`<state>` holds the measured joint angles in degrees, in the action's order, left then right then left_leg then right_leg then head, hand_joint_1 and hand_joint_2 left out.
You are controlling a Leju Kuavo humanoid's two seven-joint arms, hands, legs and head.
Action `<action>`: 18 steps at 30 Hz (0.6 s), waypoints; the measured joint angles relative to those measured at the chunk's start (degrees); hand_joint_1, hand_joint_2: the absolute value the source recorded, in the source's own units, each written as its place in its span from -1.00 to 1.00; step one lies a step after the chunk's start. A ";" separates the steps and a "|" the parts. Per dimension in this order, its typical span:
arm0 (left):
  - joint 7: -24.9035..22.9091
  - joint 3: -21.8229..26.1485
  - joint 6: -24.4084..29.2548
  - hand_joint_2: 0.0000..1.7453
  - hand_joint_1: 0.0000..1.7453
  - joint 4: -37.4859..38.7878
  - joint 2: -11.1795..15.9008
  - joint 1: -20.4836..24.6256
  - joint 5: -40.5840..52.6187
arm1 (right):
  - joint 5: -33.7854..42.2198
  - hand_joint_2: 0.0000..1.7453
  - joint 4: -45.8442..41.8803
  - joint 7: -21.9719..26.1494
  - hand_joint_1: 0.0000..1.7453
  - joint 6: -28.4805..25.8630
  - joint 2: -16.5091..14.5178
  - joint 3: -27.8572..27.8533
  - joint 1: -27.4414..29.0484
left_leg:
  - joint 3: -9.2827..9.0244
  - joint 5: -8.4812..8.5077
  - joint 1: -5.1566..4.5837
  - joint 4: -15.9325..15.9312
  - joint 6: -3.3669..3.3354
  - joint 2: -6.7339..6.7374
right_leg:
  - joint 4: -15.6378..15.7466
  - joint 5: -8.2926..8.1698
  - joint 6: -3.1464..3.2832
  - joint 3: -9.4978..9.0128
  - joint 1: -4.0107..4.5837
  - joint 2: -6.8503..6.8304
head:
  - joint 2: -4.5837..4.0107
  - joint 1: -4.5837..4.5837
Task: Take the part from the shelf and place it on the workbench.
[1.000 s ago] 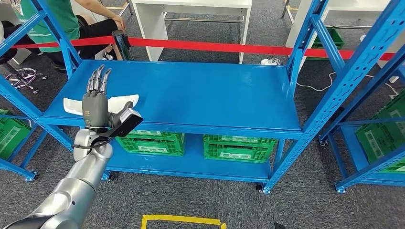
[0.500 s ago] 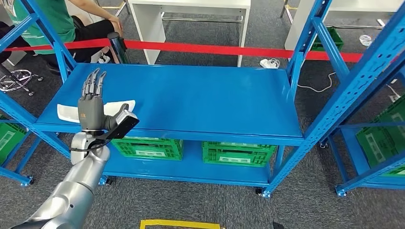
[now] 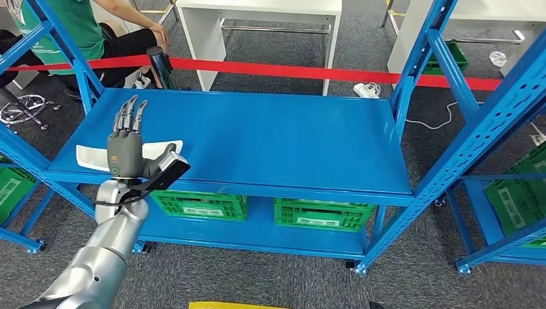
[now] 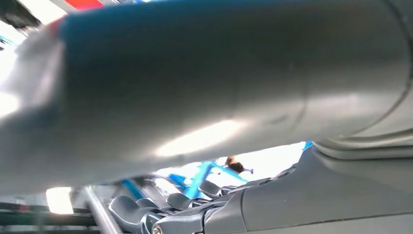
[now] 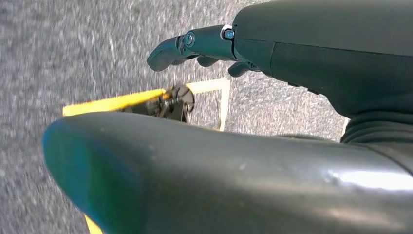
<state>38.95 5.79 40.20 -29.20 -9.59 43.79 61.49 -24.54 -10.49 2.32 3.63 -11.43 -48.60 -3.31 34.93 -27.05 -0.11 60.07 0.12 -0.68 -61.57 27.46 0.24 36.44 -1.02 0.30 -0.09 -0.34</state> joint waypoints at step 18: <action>-2.71 -12.61 -3.33 1.00 -1.00 1.83 -0.87 -5.91 -4.16 | -1.87 -1.00 0.02 -7.75 -1.00 -2.62 -3.71 -1.74 0.34 | -0.82 0.21 -0.07 -1.08 1.33 0.09 | 0.28 0.19 0.70 -0.52 0.02 0.09 | 0.00 -0.03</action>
<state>36.24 -6.82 36.87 -27.37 -10.47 37.88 57.33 -26.41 -10.47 -5.43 1.01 -15.14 -50.34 -2.97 34.10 -26.84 -0.18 58.99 1.45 -0.59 -61.30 27.66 0.94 35.92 -1.00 0.39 -0.09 -0.38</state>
